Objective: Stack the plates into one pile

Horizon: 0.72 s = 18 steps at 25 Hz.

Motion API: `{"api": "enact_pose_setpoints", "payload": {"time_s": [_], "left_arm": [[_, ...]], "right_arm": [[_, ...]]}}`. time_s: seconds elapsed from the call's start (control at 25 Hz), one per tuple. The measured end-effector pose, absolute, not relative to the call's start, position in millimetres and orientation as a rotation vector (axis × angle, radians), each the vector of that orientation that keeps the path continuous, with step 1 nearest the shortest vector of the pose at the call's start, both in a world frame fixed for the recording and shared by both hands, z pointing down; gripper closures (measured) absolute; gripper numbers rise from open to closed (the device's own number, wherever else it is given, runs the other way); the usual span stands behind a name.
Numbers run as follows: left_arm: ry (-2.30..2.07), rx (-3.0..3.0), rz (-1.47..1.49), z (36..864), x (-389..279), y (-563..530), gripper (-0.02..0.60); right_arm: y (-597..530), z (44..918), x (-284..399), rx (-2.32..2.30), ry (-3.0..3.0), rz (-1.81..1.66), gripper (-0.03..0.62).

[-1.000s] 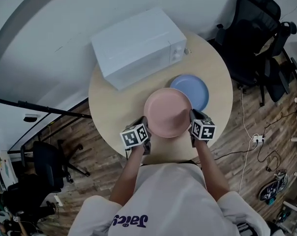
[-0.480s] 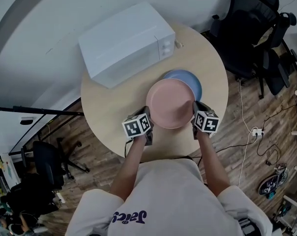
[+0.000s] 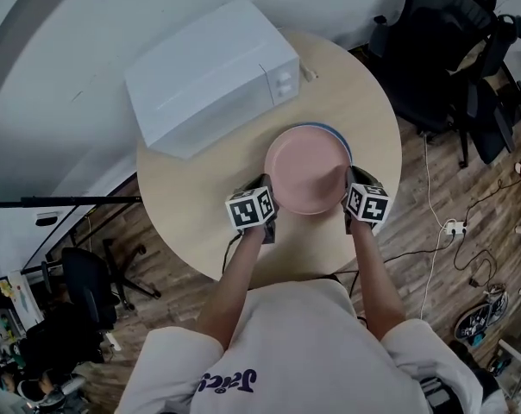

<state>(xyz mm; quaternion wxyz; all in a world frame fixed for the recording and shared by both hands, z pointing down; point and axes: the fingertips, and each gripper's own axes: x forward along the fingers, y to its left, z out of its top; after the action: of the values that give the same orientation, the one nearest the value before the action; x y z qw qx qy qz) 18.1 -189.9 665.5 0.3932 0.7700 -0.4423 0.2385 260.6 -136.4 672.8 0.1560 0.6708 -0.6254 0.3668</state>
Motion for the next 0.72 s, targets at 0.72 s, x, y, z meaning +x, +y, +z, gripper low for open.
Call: {"api": "enact_pose_setpoints", "payload": {"time_s": [0.72], "left_arm": [[-1.134, 1.964, 0.733, 703, 51, -215, 0.558]], "right_arm": [[-170, 704, 293, 1.91, -1.711, 1.039, 0.562]]}}
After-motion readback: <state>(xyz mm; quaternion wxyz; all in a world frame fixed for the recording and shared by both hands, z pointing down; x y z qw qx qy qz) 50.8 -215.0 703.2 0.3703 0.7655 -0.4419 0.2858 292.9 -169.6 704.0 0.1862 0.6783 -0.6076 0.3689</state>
